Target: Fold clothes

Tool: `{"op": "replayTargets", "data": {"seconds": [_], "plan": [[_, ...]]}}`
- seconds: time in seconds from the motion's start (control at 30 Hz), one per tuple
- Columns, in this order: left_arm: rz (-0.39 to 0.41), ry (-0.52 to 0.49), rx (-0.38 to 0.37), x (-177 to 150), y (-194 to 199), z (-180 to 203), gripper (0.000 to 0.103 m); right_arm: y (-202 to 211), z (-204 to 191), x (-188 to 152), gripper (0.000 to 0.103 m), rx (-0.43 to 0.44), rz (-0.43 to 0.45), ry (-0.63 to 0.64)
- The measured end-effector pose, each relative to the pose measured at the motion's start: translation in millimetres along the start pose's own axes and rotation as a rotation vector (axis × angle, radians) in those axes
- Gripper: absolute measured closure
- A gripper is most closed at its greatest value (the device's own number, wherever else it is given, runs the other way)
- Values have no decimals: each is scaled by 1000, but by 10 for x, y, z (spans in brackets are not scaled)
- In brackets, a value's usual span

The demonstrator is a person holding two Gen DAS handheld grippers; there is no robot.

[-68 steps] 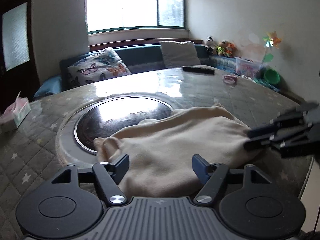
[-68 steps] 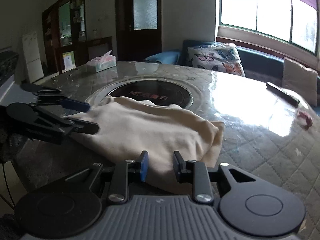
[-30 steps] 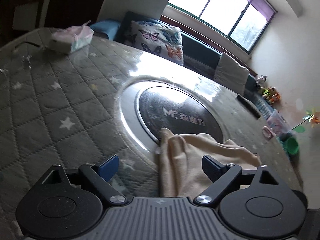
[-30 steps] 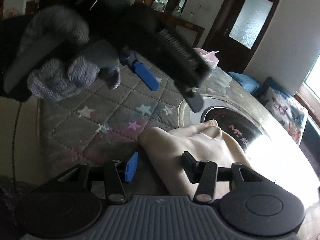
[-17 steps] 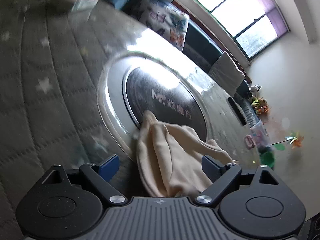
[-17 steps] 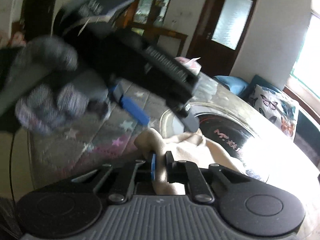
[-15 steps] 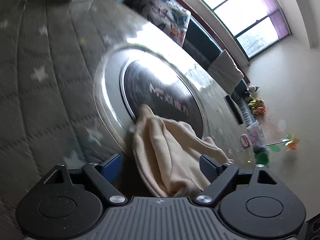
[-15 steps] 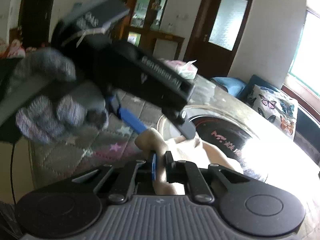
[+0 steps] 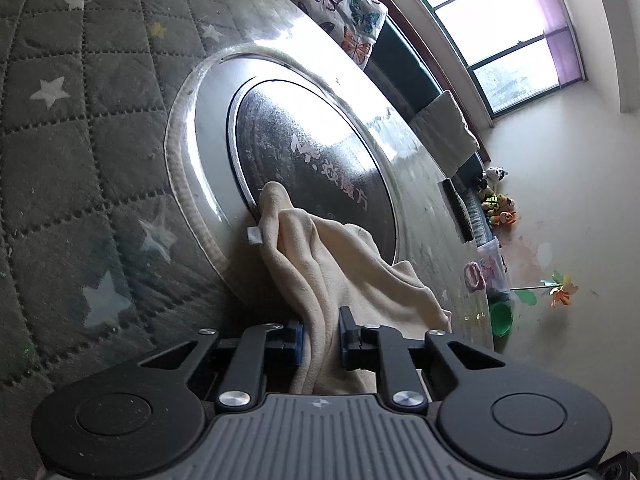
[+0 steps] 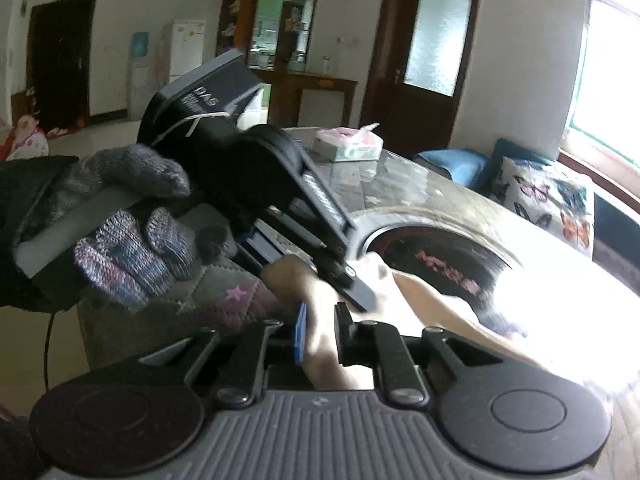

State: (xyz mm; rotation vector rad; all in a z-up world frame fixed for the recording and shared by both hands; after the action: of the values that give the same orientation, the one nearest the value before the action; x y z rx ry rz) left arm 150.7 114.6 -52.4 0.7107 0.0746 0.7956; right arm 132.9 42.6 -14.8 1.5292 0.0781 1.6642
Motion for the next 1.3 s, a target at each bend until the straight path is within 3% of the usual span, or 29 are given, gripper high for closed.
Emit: {"op": "replayTargets", "data": {"seconds": [0.17,0.33,0.5,0.63,0.73,0.83,0.87,0.97,1.3], "plan": [[10,-21,11,-13,10,4,85,189,417,-280,90,-114,-31,-113],[14,-35,21,-12,28,-5,85,298,1101,-742,90,-277,-88,-280],[23,-64,34,-24,15,35,85,261,1548,-1114,84,-386,-131,-418],[26,-80,41,-20,18,54,85,243,1743,-1371,75,-377,-127,-556],[29,-94,48,-12,23,76,85,249,1779,-1428,75,-345,-103,-619],[36,-115,49,-9,37,127,86,234,1793,-1429,78,-324,-84,-659],[39,-123,48,-11,40,154,87,205,1794,-1418,87,-320,-76,-671],[49,-160,44,-9,69,258,88,239,1760,-1383,95,-306,-59,-672],[45,-334,-9,-102,-97,1046,89,803,1922,-1197,96,-399,43,-652]]}}
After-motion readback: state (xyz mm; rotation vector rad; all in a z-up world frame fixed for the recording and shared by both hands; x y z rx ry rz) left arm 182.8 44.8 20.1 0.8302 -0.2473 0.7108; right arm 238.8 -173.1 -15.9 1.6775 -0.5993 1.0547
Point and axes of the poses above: each gripper's, at about its wrist camera, not at the fingertips, and y roughly against the way its jaws point, z to its right, x to its top, the point moved 9 cm from there along -y, roughly the way its jaws point, and after that the axes turned 9 degrees about y, right-handed, at the moved point
